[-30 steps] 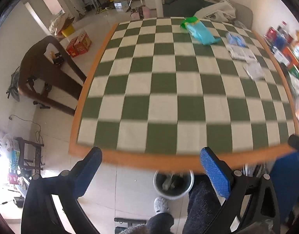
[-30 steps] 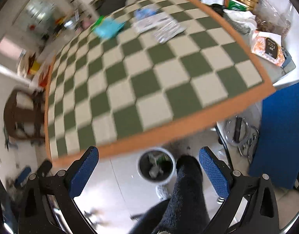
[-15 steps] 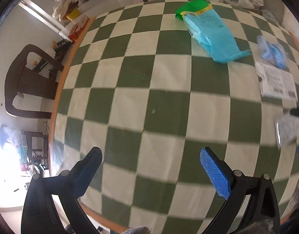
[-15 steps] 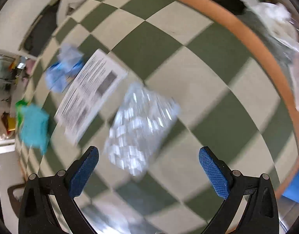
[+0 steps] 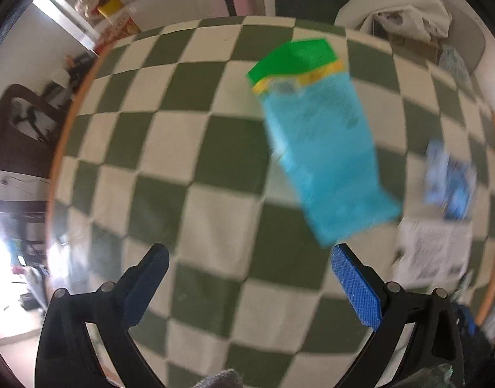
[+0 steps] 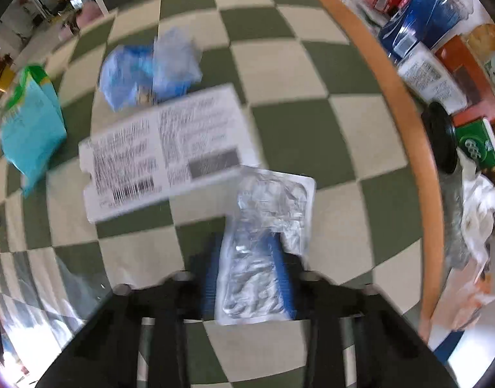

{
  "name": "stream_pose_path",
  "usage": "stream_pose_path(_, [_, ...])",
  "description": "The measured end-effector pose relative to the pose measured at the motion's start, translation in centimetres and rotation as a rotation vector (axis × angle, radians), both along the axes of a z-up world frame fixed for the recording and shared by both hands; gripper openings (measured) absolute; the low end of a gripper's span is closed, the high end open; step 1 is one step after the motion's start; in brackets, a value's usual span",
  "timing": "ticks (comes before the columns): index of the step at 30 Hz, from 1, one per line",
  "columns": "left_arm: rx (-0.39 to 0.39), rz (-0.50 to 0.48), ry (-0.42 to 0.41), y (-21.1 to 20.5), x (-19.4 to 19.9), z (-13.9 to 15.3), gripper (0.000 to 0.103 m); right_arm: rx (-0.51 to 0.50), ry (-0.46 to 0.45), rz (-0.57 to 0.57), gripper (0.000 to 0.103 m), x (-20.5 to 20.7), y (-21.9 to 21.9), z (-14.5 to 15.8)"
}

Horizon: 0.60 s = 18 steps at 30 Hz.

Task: Collect trash
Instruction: 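Grasp the blue-green snack bag with left tool while right tool grasps foil blister pack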

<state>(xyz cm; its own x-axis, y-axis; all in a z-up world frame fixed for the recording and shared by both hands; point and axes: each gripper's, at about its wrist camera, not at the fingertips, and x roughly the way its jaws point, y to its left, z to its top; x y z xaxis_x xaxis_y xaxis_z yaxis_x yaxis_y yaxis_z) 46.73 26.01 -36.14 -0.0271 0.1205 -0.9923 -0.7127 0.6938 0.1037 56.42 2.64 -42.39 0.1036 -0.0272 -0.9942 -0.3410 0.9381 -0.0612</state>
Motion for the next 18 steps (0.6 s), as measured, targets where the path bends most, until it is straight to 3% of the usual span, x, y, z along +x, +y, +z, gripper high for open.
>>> stream_pose_path(5, [-0.109,0.077,-0.032,3.0,4.9,-2.1,0.103,0.11,0.008,-0.05,0.026,3.9,0.7,2.2])
stream_pose_path(6, [-0.119,0.089,-0.029,3.4,5.6,-2.6,0.103,0.134,0.02,-0.067,0.031,4.6,0.8,2.3])
stream_pose_path(8, [-0.144,0.124,-0.007,4.5,7.2,-4.2,0.103,0.152,0.034,-0.086,0.057,5.8,1.2,2.5])
stream_pose_path(11, [-0.181,0.153,0.018,5.5,8.6,-6.3,0.103,0.168,0.031,-0.128,0.059,7.8,1.3,2.4])
stream_pose_path(14, [-0.178,0.162,-0.009,6.0,9.1,-6.9,0.102,0.174,0.038,-0.16,0.059,9.6,1.6,1.8])
stream_pose_path(16, [-0.155,0.126,-0.048,5.8,8.9,-6.3,0.083,0.175,0.039,-0.168,0.059,10.1,0.3,1.9])
stream_pose_path(18, [-0.13,0.06,-0.055,4.9,8.7,-5.5,0.08,0.179,0.041,-0.171,0.059,10.1,0.0,1.8])
